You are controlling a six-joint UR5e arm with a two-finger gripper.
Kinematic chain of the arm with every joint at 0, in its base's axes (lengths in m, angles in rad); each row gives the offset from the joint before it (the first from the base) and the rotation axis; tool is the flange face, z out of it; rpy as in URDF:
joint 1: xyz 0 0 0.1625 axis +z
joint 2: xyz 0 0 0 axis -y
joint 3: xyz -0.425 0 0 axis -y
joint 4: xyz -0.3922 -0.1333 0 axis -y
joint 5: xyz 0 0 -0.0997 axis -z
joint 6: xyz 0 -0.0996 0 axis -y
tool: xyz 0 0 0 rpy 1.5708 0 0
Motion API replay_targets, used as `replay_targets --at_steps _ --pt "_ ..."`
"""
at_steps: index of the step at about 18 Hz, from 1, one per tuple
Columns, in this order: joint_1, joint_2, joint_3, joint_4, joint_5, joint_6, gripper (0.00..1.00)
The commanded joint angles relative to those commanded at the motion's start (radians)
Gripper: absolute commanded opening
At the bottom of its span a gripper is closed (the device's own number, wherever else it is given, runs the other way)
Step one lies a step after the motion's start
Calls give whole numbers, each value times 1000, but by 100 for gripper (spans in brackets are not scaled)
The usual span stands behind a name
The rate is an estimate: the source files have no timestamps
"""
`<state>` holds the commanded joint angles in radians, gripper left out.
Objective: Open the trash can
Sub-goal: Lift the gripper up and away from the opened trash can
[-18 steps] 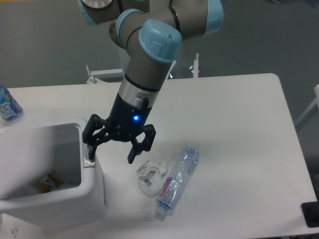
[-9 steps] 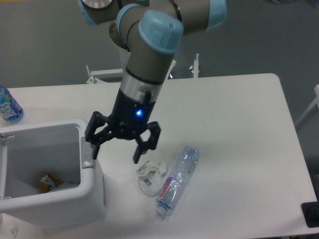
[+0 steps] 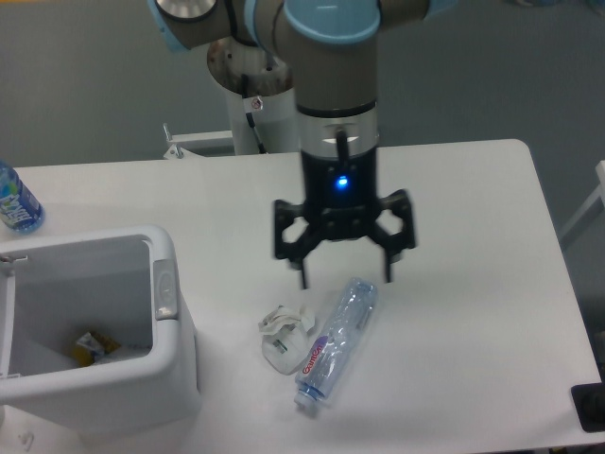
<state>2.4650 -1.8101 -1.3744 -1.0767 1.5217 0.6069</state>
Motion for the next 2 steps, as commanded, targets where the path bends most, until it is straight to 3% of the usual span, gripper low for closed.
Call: replay_targets --at_steps 2 --pt "21 2 0 -17 12 89 100"
